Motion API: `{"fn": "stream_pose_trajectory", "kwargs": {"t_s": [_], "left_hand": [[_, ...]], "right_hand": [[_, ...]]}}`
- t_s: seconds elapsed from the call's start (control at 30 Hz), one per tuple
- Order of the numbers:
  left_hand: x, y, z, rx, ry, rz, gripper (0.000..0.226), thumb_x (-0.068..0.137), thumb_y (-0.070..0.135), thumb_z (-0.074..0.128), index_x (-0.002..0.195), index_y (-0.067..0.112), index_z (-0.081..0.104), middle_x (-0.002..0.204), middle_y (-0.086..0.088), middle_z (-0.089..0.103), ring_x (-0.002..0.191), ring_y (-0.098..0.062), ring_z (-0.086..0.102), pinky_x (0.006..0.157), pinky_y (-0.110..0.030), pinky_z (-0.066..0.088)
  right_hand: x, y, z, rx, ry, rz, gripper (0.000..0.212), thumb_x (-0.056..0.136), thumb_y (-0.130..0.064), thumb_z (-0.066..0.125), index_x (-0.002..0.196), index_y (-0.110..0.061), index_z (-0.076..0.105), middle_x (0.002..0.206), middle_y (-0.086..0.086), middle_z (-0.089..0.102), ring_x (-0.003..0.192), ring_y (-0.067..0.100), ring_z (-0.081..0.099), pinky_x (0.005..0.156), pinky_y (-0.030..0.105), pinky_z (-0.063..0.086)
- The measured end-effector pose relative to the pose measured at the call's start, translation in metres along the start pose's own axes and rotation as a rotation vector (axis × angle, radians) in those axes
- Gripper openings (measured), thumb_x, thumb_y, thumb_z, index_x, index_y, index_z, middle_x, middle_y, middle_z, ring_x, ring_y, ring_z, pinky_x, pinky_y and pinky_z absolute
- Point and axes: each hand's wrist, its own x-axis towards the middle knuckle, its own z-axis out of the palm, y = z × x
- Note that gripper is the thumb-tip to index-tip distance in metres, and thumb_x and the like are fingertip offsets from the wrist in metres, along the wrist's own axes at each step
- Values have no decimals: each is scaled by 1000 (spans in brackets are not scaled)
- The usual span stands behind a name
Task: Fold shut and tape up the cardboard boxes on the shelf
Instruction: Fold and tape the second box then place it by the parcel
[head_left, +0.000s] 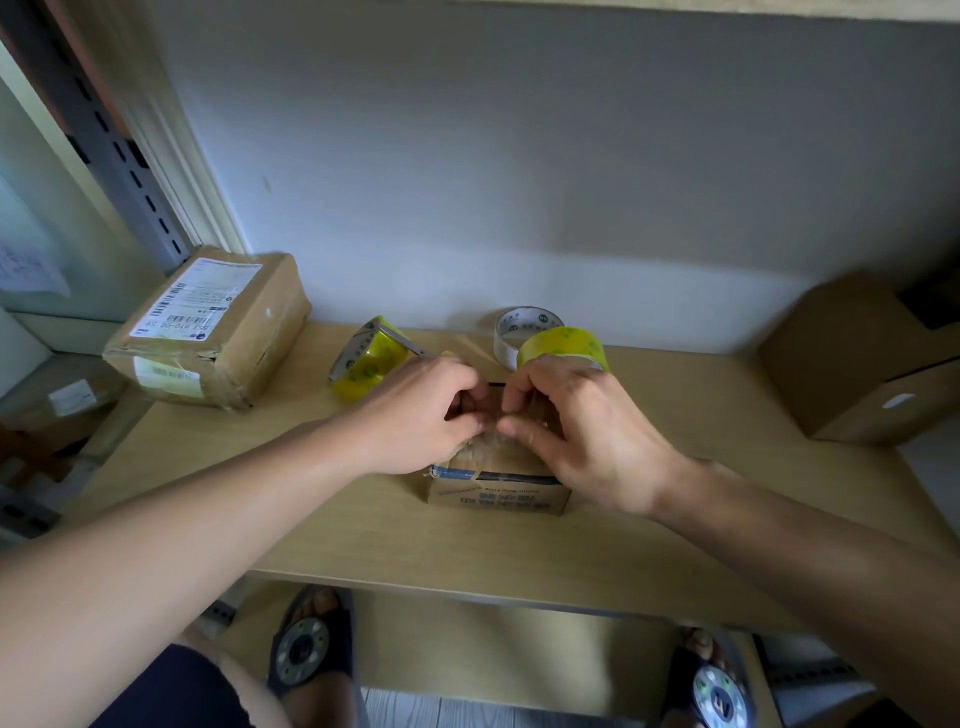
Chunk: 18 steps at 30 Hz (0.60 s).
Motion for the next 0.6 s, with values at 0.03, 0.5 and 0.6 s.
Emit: {"fn": "stream_pose_trajectory", "kwargs": {"t_s": [0.03, 0.5, 0.6], "left_hand": [[0, 1, 0, -2, 4, 0, 13, 92, 26, 74, 84, 20, 66, 85, -1, 62, 80, -24, 59, 74, -44, 50], [1, 6, -1, 17, 23, -9, 29, 89, 21, 74, 72, 34, 54, 81, 4, 62, 78, -20, 58, 70, -37, 46], [1, 7, -1, 23, 4, -4, 37, 88, 19, 73, 68, 39, 49, 79, 6, 61, 78, -20, 58, 69, -37, 47]], "right_hand": [[0, 0, -1, 12, -11, 13, 16, 90, -26, 75, 94, -20, 61, 80, -20, 51, 76, 1, 50, 67, 18, 42], [0, -1, 2, -83, -40, -88, 7, 92, -19, 67, 89, -18, 73, 84, -8, 66, 81, 13, 59, 72, 31, 51], [-4, -2, 1, -191, -7, -184, 13, 96, -22, 62, 91, -17, 73, 90, -3, 69, 87, 25, 60, 72, 41, 53]]}}
